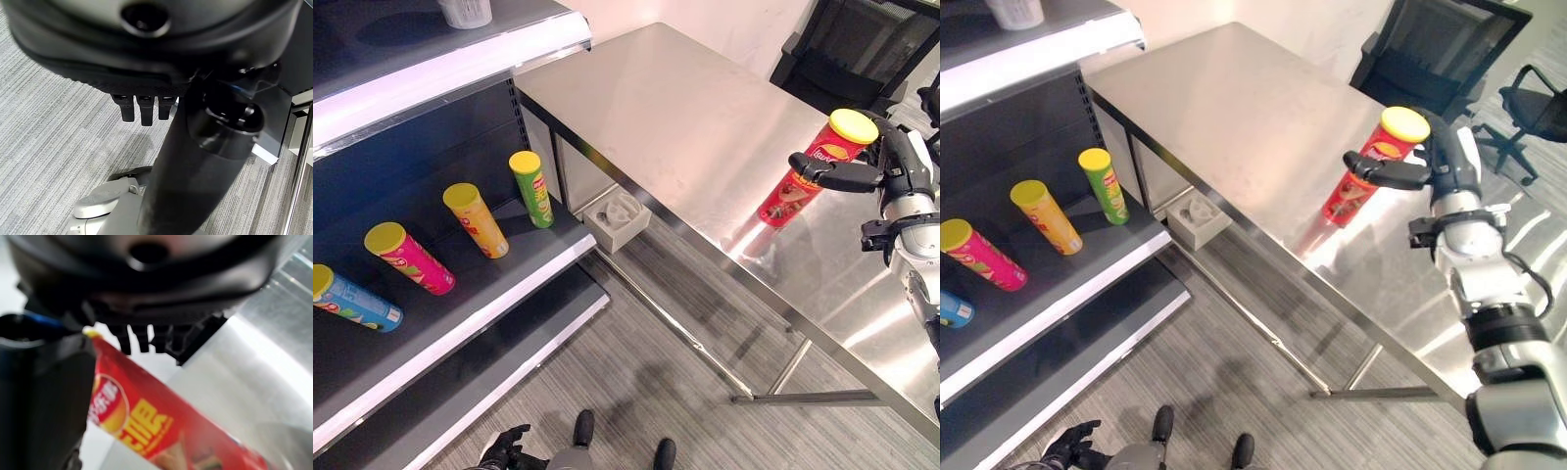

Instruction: Put the goods on the table back onto the shelves and tidy them up.

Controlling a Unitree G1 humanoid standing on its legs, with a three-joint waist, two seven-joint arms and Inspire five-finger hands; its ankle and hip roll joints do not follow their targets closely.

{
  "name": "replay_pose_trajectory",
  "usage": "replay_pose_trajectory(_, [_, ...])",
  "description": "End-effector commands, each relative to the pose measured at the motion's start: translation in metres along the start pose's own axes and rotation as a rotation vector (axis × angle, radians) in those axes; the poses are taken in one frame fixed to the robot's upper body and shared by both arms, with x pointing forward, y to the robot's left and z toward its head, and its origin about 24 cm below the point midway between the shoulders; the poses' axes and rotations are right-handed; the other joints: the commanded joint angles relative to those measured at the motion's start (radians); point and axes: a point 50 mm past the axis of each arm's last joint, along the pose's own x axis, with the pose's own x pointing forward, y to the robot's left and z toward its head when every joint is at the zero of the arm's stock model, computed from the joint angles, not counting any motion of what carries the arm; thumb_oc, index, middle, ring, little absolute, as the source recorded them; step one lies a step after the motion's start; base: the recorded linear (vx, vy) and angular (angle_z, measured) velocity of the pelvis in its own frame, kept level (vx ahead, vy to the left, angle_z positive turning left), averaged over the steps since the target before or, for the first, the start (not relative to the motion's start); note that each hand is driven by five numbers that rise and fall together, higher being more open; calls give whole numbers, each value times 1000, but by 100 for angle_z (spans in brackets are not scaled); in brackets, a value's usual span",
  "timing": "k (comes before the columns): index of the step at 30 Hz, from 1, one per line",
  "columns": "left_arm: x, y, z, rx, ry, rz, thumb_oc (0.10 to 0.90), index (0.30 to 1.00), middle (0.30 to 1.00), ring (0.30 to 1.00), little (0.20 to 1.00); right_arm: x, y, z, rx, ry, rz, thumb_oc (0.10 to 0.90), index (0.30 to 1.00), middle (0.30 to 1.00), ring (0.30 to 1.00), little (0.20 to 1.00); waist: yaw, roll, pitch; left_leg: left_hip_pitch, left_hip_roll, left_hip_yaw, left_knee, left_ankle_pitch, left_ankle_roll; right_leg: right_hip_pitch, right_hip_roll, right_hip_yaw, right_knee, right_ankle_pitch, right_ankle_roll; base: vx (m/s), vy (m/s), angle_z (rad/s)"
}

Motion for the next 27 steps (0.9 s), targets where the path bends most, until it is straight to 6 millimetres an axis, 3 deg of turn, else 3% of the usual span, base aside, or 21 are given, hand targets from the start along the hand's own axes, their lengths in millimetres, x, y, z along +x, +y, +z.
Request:
replay_pose_trajectory(1, [3,16,7,22,-24,49,800,900,900,900,900,16,-43,69,-33,-212,-138,400,300,300,300,300,28,-40,-48,20,42,15,3,-82,-57,46,-19,-27,8,-45,53,0,0,0])
replay_pose_trajectory(15, [2,20,6,-1,-17,67,800,900,900,900,900,9,-49,84,3,-305,-182,400,300,300,300,300,23,-41,-56,34,45,20,3,-90,-58,57,-18,-30,7,-51,51,0,0,0])
replay_pose_trajectory(23, [2,22,5,-34,-12,82,800,900,900,900,900,-22,-48,106,149,-533,-202,400,300,300,300,300,24,-32,-76,42,52,15,3,-91,-67,72,-13,-39,7,-63,47,-20,-42,1])
replay_pose_trajectory(27, [1,20,2,-33,-5,65,800,900,900,900,900,-46,-41,128,286,-729,-160,400,300,300,300,300,39,-18,-90,41,64,5,3,-77,-87,84,2,-53,7,-83,36,-72,-120,17])
